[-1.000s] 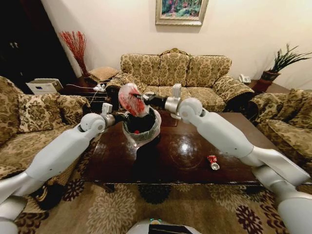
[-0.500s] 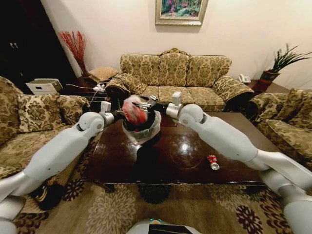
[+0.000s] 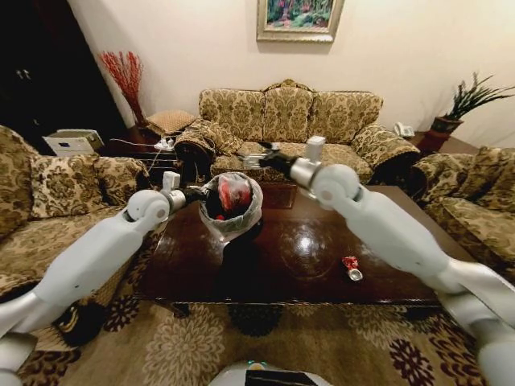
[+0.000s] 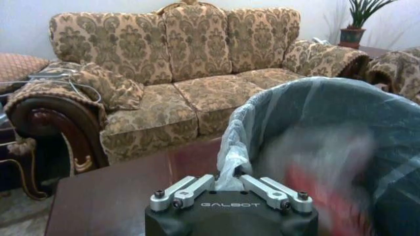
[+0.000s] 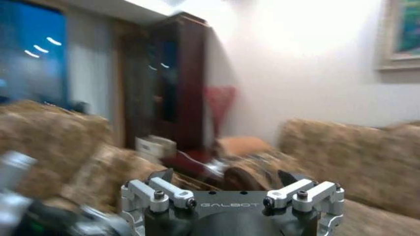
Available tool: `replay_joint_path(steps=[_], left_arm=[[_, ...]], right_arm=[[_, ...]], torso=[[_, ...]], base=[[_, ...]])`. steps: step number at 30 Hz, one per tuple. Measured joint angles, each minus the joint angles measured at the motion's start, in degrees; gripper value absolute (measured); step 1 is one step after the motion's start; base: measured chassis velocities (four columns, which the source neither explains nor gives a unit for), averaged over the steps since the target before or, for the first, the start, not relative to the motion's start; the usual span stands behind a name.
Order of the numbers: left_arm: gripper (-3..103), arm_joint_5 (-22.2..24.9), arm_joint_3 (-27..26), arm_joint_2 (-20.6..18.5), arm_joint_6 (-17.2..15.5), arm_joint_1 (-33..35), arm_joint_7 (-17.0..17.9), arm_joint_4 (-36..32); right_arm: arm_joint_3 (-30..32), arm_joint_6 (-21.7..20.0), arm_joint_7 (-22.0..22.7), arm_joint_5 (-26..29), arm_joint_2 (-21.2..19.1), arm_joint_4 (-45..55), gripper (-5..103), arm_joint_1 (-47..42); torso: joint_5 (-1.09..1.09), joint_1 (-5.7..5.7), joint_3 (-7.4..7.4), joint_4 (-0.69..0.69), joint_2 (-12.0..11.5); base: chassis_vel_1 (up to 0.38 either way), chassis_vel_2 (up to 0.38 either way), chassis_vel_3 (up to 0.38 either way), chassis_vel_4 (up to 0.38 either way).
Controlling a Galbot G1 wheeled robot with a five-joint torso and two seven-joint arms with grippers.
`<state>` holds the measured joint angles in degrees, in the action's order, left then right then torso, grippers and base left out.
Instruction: Move to the front of the table and place the trash on the table into the trash bin.
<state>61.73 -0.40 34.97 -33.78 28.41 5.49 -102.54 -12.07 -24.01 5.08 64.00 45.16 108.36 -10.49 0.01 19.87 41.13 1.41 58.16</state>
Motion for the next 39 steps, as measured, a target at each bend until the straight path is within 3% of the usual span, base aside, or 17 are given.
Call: replay_joint_path(steps=[4, 6, 11, 22, 26, 39], left_arm=[[2, 0.0, -1.3, -0.3, 0.1, 1.0, -0.1, -0.3], [2, 0.0, -2.4, -0.8, 0.2, 2.0, -0.3, -1.0], [2, -0.9, -3.5, -1.3, 0.5, 3.7, -0.2, -2.2], [2, -2.0, -5.6, -3.6, 0.9, 6.9, 1.1, -5.5], [2, -2.2, -5.8, -3.5, 1.0, 8.3, 2.0, -6.9], [2, -2.1, -5.1, -3.7, 0.8, 8.6, 2.6, -7.7]], right_arm=[[4.8, -2.0, 1.2, -0.6, -3.8, 1.1, 100, -4.3], [10.4, -3.3, 3.1, -1.2, -7.1, 2.4, 100, -11.1], [15.5, -3.4, 5.1, -3.9, -9.5, 4.6, 100, -19.8], [22.2, -2.7, 8.1, -8.9, -7.8, 6.6, 100, -29.6], [28.9, -2.4, 7.3, -10.2, -6.5, 7.5, 100, -39.1], [38.8, -0.5, 4.5, -14.7, -3.9, 7.3, 100, -50.4]], torso=[[0.01, 0.01, 0.0, -0.02, 0.0], [0.02, 0.01, 0.0, -0.03, 0.0], [-0.01, 0.0, 0.0, -0.01, 0.0], [-0.02, 0.0, 0.0, 0.02, 0.0], [-0.01, 0.01, 0.01, 0.01, 0.0], [0.0, 0.01, 0.0, -0.01, 0.0]], base=[[0.0, 0.0, 0.0, 0.0], [0.0, 0.0, 0.0, 0.0], [0.0, 0.0, 0.0, 0.0], [0.0, 0.0, 0.0, 0.0], [0.0, 0.0, 0.0, 0.0], [-0.09, -0.097, -0.002, 0.002]])
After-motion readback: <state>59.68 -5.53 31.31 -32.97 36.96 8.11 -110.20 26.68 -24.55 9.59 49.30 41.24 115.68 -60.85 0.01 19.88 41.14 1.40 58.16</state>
